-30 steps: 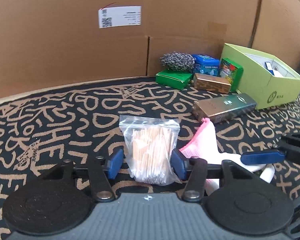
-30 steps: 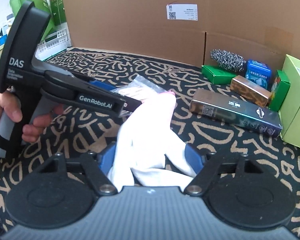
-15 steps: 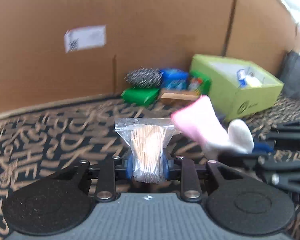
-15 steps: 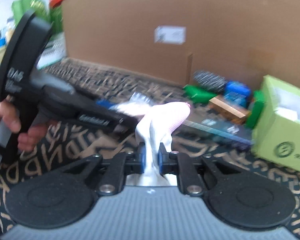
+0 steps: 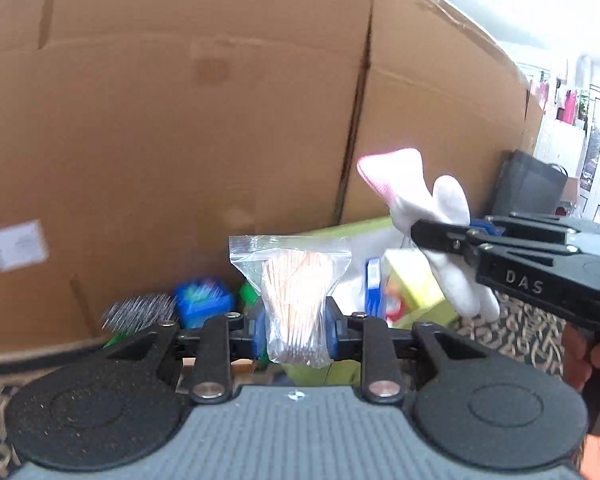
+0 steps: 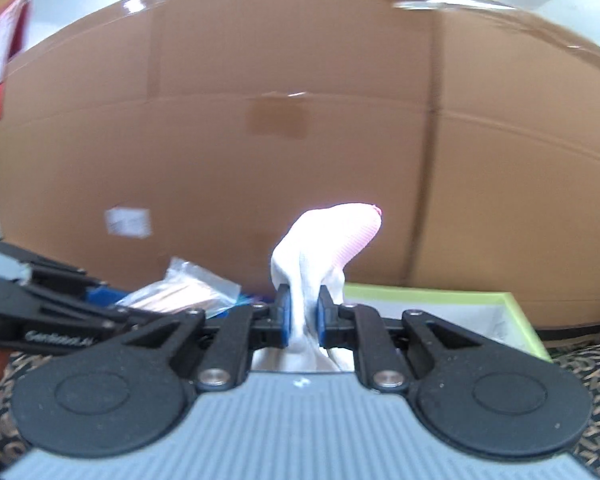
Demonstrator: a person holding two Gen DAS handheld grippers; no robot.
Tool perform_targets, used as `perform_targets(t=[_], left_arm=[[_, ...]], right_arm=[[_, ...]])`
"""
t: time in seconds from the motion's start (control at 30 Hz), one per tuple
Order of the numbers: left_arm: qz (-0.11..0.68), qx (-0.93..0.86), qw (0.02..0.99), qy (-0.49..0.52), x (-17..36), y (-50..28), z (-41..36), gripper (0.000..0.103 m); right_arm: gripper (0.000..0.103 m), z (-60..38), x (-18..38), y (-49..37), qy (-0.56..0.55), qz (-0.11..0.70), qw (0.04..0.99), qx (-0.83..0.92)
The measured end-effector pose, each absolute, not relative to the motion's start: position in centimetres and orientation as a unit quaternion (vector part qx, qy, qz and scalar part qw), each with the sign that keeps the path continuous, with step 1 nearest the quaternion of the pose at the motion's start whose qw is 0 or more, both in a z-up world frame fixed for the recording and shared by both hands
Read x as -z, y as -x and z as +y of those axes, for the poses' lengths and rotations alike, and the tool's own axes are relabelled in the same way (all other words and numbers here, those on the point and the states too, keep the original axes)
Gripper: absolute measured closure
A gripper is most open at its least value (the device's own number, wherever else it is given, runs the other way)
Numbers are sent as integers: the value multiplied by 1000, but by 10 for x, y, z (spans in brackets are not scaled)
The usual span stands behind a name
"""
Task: Organize objects
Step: 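Carry the swab bag and glove into the green box and release both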
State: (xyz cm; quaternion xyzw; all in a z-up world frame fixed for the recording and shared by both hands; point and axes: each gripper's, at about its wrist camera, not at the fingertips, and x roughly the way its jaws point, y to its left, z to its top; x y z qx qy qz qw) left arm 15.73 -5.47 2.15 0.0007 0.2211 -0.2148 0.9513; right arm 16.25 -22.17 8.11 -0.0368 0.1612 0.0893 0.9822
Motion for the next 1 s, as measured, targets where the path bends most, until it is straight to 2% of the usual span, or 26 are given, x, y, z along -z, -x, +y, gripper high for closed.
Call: perform_targets(t=[0.5, 0.53, 0.57, 0.6, 0.63, 0.67, 0.73, 0.77, 1.0], left_arm=[[265, 209, 941, -20, 8, -235, -136, 74], [271, 212, 938, -24, 10, -236, -136, 71], [278, 214, 936, -27, 13, -238, -135, 62], [282, 215, 935, -25, 15, -238, -134, 52], [280, 213, 936, -20, 17, -236, -131, 32], [266, 211, 940, -12, 18, -232, -126, 27], [243, 207, 948, -8, 16, -223, -121, 22], [239, 205, 949, -10, 15, -221, -120, 19], [228, 200, 953, -3, 3, -213, -117, 17]], right_arm=[[90, -302, -42, -247, 3, 208, 978, -9], [89, -301, -37, -251, 8, 223, 975, -14], [88, -300, -32, -256, 18, 238, 971, -14], [85, -298, -27, -260, 33, 248, 968, -10], [72, -295, -22, -261, 50, 256, 965, -8], [48, -293, -18, -262, 65, 259, 964, -3], [22, -288, -15, -257, 85, 246, 966, 14], [13, -288, -14, -253, 94, 234, 968, 18], [5, -288, -19, -243, 76, 226, 971, 29]])
